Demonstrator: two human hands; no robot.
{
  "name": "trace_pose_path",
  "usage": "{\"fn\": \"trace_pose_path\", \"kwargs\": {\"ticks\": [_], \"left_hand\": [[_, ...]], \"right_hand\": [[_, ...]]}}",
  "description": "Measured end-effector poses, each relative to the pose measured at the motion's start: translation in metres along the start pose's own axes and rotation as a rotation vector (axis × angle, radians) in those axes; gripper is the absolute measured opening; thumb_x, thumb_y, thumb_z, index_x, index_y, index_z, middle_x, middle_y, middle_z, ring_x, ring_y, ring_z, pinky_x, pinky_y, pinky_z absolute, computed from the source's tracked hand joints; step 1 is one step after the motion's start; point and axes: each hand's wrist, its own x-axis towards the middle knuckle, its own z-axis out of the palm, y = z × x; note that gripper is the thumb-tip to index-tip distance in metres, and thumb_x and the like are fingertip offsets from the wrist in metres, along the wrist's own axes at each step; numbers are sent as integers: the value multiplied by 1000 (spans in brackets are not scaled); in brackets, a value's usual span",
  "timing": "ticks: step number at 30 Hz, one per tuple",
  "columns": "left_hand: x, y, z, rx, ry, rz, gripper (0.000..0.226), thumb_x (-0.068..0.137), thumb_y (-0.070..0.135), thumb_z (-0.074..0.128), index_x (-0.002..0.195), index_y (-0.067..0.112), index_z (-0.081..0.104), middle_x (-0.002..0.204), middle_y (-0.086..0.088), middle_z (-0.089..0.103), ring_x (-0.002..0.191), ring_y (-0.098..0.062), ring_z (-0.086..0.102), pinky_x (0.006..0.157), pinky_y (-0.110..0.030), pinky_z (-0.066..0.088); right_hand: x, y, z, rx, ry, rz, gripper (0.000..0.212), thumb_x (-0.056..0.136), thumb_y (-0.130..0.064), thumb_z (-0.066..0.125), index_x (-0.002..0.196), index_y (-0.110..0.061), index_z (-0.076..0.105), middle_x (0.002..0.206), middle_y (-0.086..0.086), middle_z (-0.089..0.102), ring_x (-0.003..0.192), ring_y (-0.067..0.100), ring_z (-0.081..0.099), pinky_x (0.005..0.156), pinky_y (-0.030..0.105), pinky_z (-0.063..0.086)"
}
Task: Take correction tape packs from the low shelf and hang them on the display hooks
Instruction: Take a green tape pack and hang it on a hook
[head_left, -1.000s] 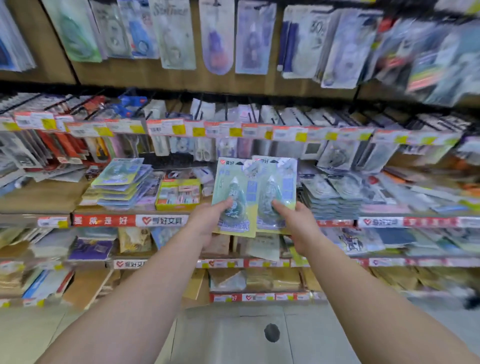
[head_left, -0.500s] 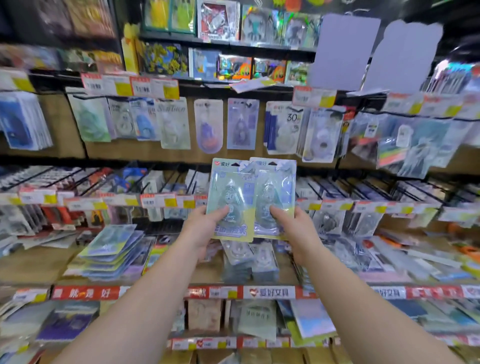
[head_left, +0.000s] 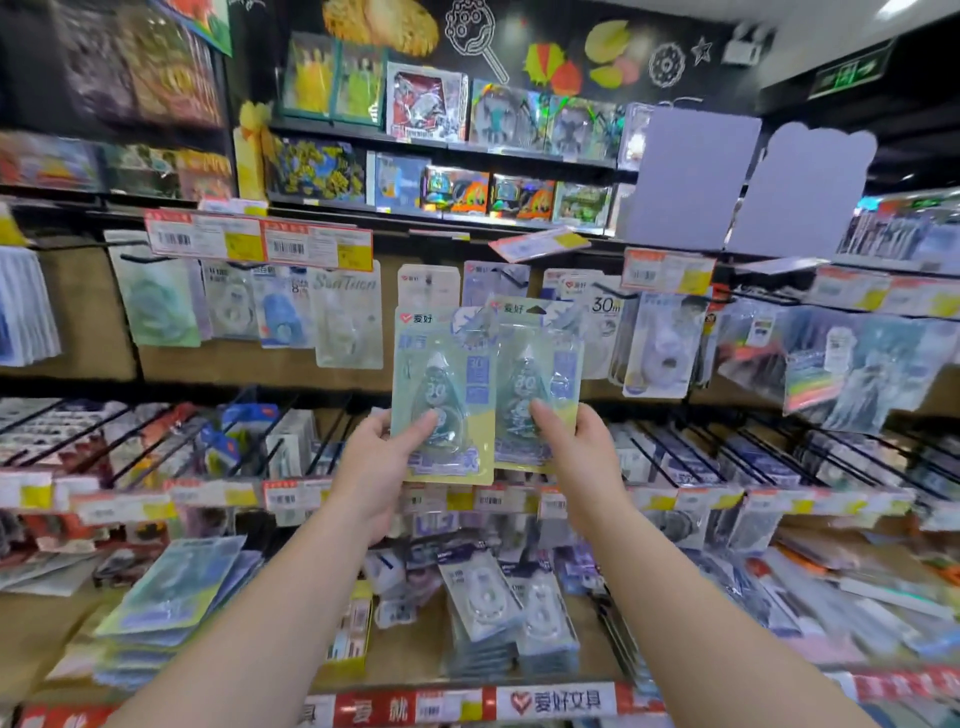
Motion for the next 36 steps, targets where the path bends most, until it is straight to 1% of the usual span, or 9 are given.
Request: {"fn": "trace_pose_path", "kwargs": {"ticks": [4, 7, 10, 16, 19, 24, 27, 32, 36], "left_hand": [[8, 5, -3, -58, -23, 33, 65, 65, 45, 79, 121, 16, 63, 112, -6, 74, 105, -28, 70, 95, -56, 53], [12, 7, -4, -93, -27, 33, 57, 71, 38, 76, 121, 15, 63, 110, -7, 75, 101, -28, 72, 83, -48, 57], [14, 7, -2, -88, -10, 32, 39, 86, 30, 71, 121, 15, 63, 110, -6, 75, 99, -25, 72, 74, -40, 56], [19, 3, 5, -94, 20, 19, 44, 85, 30, 71, 125, 13, 61, 112, -7, 74, 101, -26, 71, 74, -41, 57], [21, 3, 9, -104, 47, 22, 43, 86, 29, 71, 124, 13, 62, 115, -8, 73, 104, -27, 70, 81, -45, 57], [23, 0, 12, -112, 72, 46, 59, 75, 37, 74, 127, 13, 60, 118, -10, 71, 108, -31, 68, 72, -41, 55], [24, -3, 11, -121, 95, 56, 64, 72, 38, 74, 128, 11, 59, 119, -11, 71, 108, -34, 68, 68, -40, 55], [27, -8, 9, -103, 146, 57, 61, 70, 38, 76, 125, 14, 61, 115, -9, 73, 107, -33, 69, 80, -52, 57], [28, -11, 7, -99, 165, 53, 49, 79, 31, 73, 123, 12, 61, 113, -11, 73, 99, -30, 71, 66, -41, 57]], "right_hand": [[14, -6, 8, 38, 28, -27, 34, 93, -44, 62, 110, -15, 58, 97, -9, 62, 89, 10, 57, 82, 31, 46], [24, -8, 10, 35, 26, -31, 30, 93, -44, 62, 111, -20, 59, 102, -10, 65, 95, 8, 60, 84, 31, 45], [33, -7, 11, 41, 22, -24, 41, 92, -47, 62, 120, -18, 57, 109, -8, 64, 102, 12, 59, 84, 31, 45], [47, -3, 9, 5, -4, -46, 31, 93, -47, 61, 109, -21, 58, 103, -8, 65, 95, 9, 60, 78, 31, 46], [55, -2, 8, -5, -39, -63, 33, 93, -46, 62, 102, -15, 57, 99, 2, 64, 86, 14, 57, 73, 31, 46], [71, 14, 7, -5, -106, -39, 33, 89, -52, 64, 107, -25, 57, 108, -9, 64, 100, 10, 59, 87, 32, 48], [76, 22, 5, 27, -148, -26, 27, 91, -44, 65, 111, -28, 59, 107, -14, 66, 98, 2, 61, 80, 24, 49], [90, 37, 4, 42, -149, 22, 30, 91, -43, 66, 111, -21, 61, 104, -6, 70, 92, 13, 66, 71, 23, 47], [101, 46, 6, 51, -142, 60, 33, 90, -47, 64, 107, -19, 63, 96, -3, 68, 83, 12, 63, 70, 24, 45]]}}
